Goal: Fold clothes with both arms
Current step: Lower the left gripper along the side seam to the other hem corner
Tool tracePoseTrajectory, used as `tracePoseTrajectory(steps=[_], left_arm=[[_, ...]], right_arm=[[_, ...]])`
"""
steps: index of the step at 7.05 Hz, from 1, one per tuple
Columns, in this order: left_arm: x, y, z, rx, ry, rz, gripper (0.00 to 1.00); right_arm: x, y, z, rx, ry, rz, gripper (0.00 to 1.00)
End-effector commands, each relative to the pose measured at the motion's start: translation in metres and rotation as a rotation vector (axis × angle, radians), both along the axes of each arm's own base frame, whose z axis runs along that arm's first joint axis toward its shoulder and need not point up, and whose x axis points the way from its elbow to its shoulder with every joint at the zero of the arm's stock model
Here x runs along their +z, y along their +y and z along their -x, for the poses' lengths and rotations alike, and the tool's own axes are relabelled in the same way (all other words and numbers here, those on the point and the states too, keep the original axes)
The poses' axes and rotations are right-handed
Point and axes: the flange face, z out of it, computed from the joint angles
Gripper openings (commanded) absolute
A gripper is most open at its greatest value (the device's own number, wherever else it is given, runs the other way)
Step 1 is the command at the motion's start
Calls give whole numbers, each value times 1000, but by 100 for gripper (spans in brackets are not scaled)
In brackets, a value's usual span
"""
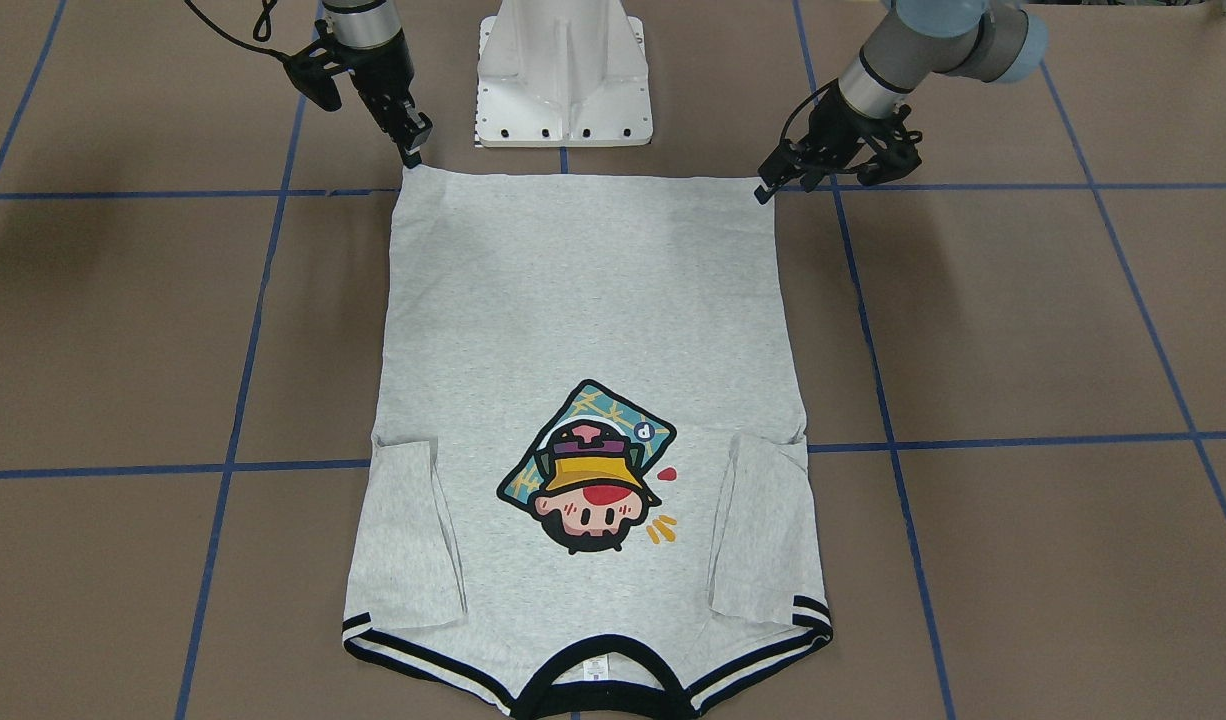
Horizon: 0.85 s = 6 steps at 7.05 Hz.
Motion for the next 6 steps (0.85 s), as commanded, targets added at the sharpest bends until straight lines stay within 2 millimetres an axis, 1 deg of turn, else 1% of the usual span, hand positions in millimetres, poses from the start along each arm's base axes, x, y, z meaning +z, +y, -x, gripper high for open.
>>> tracePoseTrajectory(steps=[1,2,3,4,5,6], left_arm=[[3,18,-18,18,-43,64,88],[0,17,-25,19,-71,72,83],[-3,17,-28,20,-82,75,80],[-1,27,-34,43,-86,75,75],[-2,28,-35,46,-90,76,68],[-2,28,-34,46,-90,76,63]], right_arm=[[-2,-2,0,3,-5,-1,0],[-3,-2,-1,4,-6,-1,0],[-3,-2,0,4,-6,-1,0],[-2,-2,0,4,-5,-1,0],[-2,-2,0,3,-5,-1,0],[-3,-2,0,4,-6,-1,0]])
